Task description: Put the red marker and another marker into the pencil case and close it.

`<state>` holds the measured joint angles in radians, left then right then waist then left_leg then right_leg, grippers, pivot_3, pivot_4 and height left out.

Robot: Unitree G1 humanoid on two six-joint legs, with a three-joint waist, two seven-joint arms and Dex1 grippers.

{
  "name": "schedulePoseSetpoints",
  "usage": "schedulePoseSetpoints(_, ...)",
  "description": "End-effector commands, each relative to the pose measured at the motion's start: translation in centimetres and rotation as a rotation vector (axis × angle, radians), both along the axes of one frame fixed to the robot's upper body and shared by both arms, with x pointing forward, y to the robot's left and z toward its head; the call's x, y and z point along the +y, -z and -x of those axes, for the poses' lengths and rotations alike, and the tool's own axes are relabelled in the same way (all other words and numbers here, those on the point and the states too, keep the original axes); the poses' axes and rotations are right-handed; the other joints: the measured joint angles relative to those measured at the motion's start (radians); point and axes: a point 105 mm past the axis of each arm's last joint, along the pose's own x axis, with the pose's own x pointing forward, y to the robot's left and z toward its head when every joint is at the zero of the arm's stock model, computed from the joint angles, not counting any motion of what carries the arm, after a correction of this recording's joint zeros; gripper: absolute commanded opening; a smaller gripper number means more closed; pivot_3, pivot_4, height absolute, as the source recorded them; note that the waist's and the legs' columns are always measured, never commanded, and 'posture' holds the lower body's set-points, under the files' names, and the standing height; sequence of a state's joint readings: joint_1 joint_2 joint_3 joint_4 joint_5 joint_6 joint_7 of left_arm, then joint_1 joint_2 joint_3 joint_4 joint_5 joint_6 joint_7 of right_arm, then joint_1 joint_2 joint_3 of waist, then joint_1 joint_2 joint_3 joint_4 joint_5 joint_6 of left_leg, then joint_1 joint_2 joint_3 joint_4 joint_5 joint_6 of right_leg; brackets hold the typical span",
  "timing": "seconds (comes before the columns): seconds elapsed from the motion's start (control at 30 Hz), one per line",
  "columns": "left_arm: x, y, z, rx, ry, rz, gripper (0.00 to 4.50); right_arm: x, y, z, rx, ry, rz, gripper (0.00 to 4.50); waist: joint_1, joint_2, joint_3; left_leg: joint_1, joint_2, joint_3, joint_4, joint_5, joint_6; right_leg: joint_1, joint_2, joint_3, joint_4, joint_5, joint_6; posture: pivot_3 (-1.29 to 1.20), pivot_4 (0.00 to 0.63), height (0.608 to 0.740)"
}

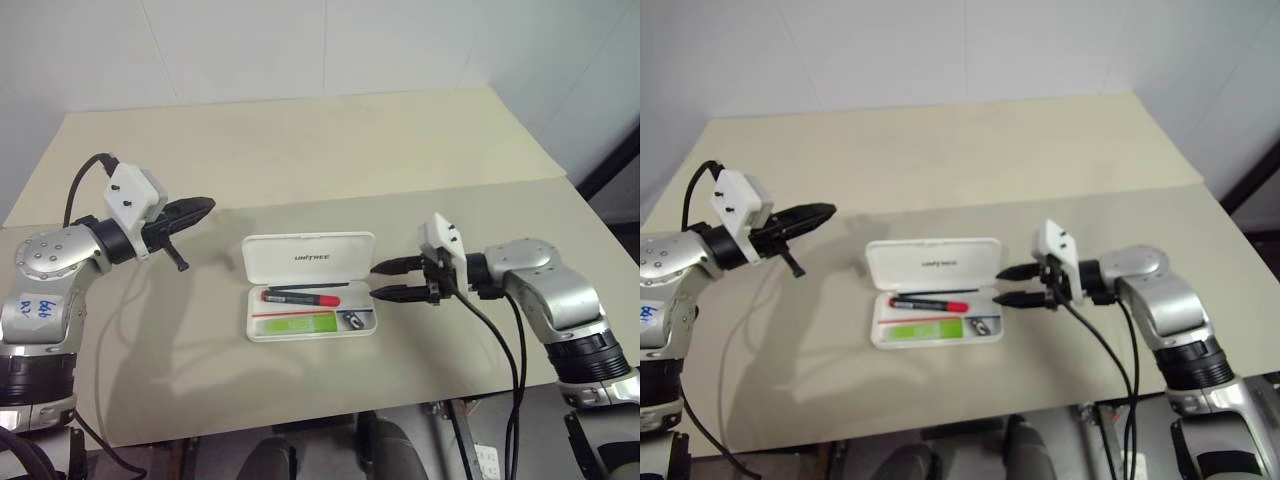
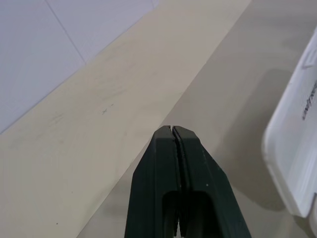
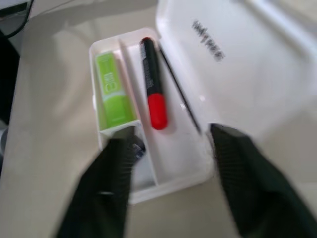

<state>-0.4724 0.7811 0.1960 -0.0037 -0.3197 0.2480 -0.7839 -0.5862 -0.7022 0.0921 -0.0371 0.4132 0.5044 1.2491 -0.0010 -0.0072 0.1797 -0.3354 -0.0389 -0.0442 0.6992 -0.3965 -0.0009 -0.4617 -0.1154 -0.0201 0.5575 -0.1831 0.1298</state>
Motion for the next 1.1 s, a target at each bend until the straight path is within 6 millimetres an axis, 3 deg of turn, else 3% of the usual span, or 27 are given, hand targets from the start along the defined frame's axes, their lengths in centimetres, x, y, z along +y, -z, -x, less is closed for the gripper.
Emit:
schedulePoseSetpoints(0.03,-0.5,-0.7,-0.5,-0.046,0.008,-0.007,0.00,-0.4,-3.7,-0.2,-0.138,0.032,-0.099,3.97,0.000,0.000,0.000,0.000,0.000,0.000,0.000,0.000,0.000,0.000,0.000,0.000,0.000,0.000,0.000,0.00,0.150,0.740)
schedulePoseSetpoints(0.1,-0.7,-0.4,-1.0,-0.043,0.010,-0.006,0.00,-0.7,-4.2,0.0,-0.145,0.036,-0.110,4.47,0.000,0.000,0.000,0.000,0.000,0.000,0.000,0.000,0.000,0.000,0.000,0.000,0.000,0.000,0.000,0.00,0.150,0.740)
schedulePoseSetpoints(0.23,-1.1,0.0,-2.4,-0.046,0.001,0.012,0.00,-1.0,-4.4,0.2,-0.163,0.058,-0.123,4.47,0.000,0.000,0.000,0.000,0.000,0.000,0.000,0.000,0.000,0.000,0.000,0.000,0.000,0.000,0.000,0.00,0.150,0.740)
schedulePoseSetpoints(0.4,-1.8,0.6,-4.1,-0.037,0.001,0.037,0.00,-1.1,-6.9,-1.1,-0.265,0.169,-0.260,4.47,0.000,0.000,0.000,0.000,0.000,0.000,0.001,0.000,0.000,0.000,0.000,0.000,0.000,0.000,0.000,0.00,0.150,0.740)
schedulePoseSetpoints(0.6,-2.5,2.0,-5.4,0.003,0.005,0.070,0.00,-0.6,-7.2,-0.7,-0.263,0.166,-0.298,4.47,-0.001,0.000,0.000,0.000,0.000,0.001,0.001,0.000,0.000,0.000,0.000,-0.001,0.000,0.000,0.001,0.00,0.150,0.740)
schedulePoseSetpoints(0.77,-4.6,2.9,-4.6,0.080,0.138,0.097,0.00,-0.2,-6.7,-0.3,-0.246,0.159,-0.288,4.47,0.000,0.000,0.000,-0.001,0.000,0.001,0.001,0.000,0.000,0.000,0.000,-0.001,0.000,0.000,0.001,0.00,0.150,0.740)
schedulePoseSetpoints(1.1,-5.0,3.2,-1.9,0.190,0.321,0.099,0.00,0.2,-6.1,-0.2,-0.221,0.154,-0.282,4.47,-0.002,0.000,0.000,0.000,0.000,0.002,0.001,0.000,0.000,0.000,0.000,-0.001,0.001,0.001,0.001,0.00,0.150,0.740)
